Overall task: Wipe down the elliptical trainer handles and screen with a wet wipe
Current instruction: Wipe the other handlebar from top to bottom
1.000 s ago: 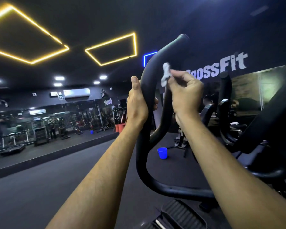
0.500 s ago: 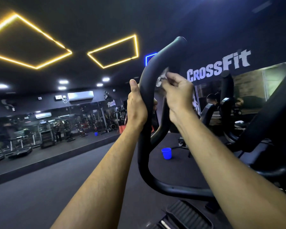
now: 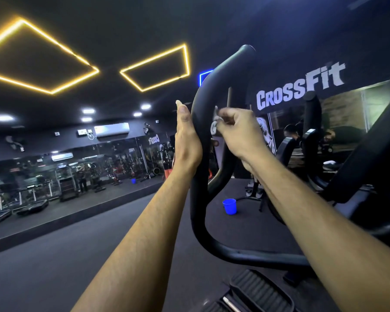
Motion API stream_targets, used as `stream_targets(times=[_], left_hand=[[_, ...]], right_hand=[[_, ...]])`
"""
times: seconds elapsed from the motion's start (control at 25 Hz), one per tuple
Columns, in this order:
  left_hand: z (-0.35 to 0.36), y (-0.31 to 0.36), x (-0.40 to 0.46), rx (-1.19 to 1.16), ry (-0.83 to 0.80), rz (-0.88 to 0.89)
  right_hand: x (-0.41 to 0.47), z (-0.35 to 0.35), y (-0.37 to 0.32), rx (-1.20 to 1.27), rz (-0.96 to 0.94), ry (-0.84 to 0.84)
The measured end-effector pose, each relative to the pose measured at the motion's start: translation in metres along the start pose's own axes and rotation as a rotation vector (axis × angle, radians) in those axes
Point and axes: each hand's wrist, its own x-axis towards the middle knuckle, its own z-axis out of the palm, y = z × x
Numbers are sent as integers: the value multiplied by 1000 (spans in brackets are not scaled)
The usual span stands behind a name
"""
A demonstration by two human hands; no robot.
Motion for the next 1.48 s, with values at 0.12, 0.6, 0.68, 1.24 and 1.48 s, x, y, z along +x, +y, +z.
stream_targets(times=[0.12, 0.6, 0.68, 1.24, 1.48], left_hand=[[0, 9, -1, -8, 6, 34], [-2, 16, -9, -127, -23, 104], [-3, 17, -10, -136, -23, 94], [-13, 2, -23, -394, -182, 13], [-13, -13, -24, -221, -65, -29]], right_hand=[[8, -9, 3, 27, 63, -7], [6, -10, -25, 97, -253, 335], [-6, 9, -27, -28, -389, 397], [19, -9, -43, -861, -1037, -50], [27, -18, -46, -824, -997, -77]])
